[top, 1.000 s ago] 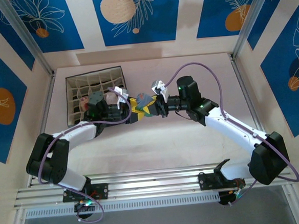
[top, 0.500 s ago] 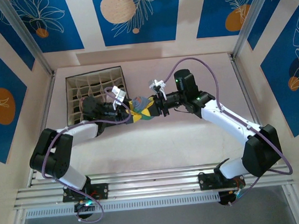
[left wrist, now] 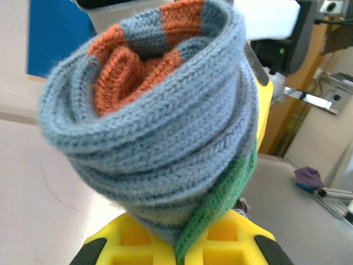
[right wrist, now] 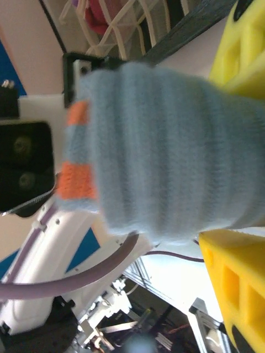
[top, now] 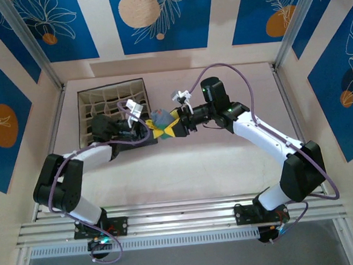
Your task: Roll the socks
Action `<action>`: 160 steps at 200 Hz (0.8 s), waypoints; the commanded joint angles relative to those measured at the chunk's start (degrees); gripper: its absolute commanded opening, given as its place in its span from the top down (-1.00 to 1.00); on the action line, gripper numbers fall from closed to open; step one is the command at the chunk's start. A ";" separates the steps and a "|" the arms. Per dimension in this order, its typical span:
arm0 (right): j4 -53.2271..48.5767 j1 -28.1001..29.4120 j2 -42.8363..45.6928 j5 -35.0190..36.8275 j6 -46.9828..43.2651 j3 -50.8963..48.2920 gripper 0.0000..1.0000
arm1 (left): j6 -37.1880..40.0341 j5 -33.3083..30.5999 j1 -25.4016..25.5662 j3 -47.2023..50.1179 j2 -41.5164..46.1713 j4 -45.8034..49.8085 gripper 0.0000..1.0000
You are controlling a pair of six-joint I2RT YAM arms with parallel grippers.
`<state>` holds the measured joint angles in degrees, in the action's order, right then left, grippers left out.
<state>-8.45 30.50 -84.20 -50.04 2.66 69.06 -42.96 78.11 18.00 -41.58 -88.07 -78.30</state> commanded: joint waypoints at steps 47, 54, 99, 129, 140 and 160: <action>-0.67 -3.49 2.36 15.93 4.29 0.10 -0.34 | 38.69 -18.43 -6.02 -1.51 16.89 52.99 1.00; -0.80 -3.52 1.78 18.57 5.42 0.10 -0.34 | 44.53 -22.93 -6.03 -3.35 18.31 62.06 1.00; -8.22 -0.79 -10.63 31.32 13.92 8.10 -0.20 | 51.17 -44.98 -6.86 -8.95 16.63 81.09 1.00; -9.68 2.48 -20.26 34.63 15.94 14.87 -0.16 | 48.69 -52.97 -7.44 -8.60 13.80 80.05 1.00; -11.33 3.09 -23.75 34.81 16.39 18.02 -0.16 | 48.23 -54.20 -7.85 -8.77 12.51 79.89 1.00; -14.62 3.73 -29.49 34.03 16.40 23.41 -0.16 | 47.06 -55.74 -8.59 -9.38 9.96 79.53 1.00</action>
<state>-17.45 33.41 -109.23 -17.04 17.26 86.59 4.03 28.12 10.76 -49.34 -76.18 -0.38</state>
